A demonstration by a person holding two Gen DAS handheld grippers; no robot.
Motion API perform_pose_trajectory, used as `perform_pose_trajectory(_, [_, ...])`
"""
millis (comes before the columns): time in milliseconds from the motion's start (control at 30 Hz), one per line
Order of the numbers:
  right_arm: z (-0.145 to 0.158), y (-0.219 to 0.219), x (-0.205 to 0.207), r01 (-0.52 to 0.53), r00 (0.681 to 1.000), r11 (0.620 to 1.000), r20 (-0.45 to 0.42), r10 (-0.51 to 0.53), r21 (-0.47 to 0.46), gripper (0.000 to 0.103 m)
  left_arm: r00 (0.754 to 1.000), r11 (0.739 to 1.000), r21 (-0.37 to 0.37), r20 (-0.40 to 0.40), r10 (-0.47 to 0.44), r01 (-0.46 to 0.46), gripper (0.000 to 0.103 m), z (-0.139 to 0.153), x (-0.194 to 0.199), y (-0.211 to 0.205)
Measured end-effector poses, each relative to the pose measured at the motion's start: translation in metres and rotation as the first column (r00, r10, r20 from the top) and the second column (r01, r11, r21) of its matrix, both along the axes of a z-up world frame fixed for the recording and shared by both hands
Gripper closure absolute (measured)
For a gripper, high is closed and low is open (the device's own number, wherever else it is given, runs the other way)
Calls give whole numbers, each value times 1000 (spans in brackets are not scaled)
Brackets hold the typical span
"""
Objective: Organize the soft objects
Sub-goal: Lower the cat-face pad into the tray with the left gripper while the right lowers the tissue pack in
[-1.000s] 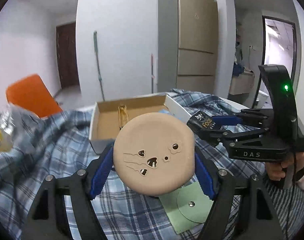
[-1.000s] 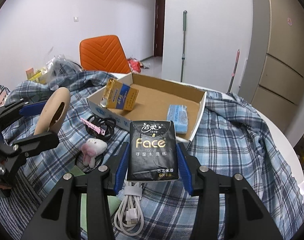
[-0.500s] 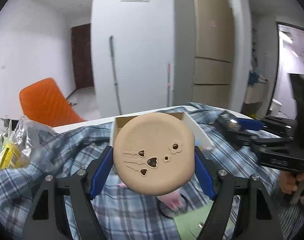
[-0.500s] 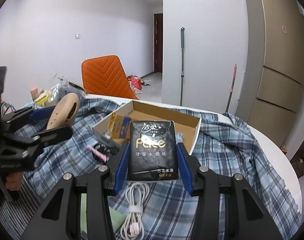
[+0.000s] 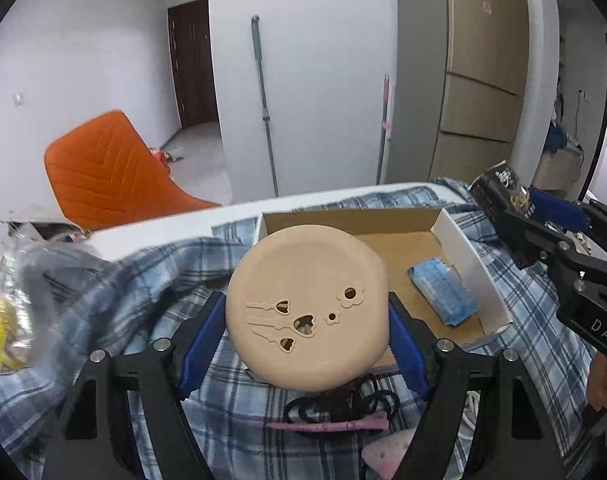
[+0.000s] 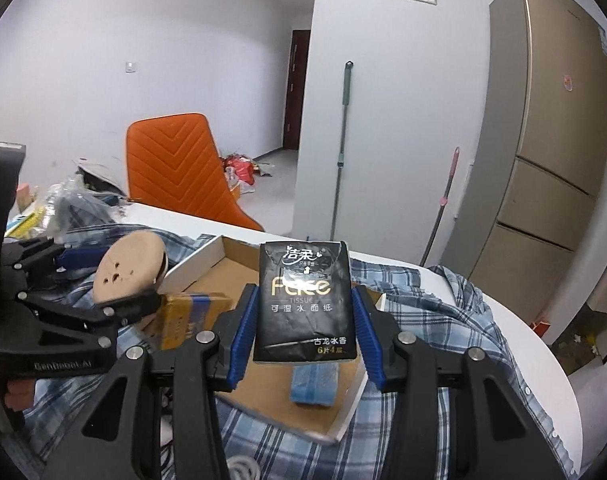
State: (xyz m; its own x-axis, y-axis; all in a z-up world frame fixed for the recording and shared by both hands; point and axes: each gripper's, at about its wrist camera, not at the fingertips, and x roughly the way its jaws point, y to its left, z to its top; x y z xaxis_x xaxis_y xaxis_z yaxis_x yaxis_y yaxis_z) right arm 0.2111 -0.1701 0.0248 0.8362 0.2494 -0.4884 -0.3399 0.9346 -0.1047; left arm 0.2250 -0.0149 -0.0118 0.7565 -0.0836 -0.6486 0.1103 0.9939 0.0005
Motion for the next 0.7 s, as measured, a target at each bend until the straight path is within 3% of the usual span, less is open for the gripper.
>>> perform_pose_trajectory(167, [-17, -3, 16, 17, 1000, 1000, -22, -16, 24, 58, 997, 996, -69, -35, -62, 60, 24, -17, 10, -5])
perform_pose_trajectory(300, [-35, -11, 28, 24, 997, 998, -79, -19, 62, 58, 995, 995, 11, 15, -97, 96, 24, -27, 8, -17])
perform_pose_trajectory(433, [-48, -13, 39, 12, 988, 995, -154, 3, 99, 58, 995, 995, -9, -7, -98, 98, 22, -35, 10, -17])
perform_pose_trajectory(567, [-54, -11, 40, 19, 989, 997, -150, -7, 78, 58, 995, 995, 15, 19, -94, 94, 16, -37, 7, -16])
perform_pose_trajectory(700, [-59, -9, 40, 5, 987, 997, -158, 7, 76, 58, 992, 995, 60, 97, -80, 74, 11, -27, -1, -19])
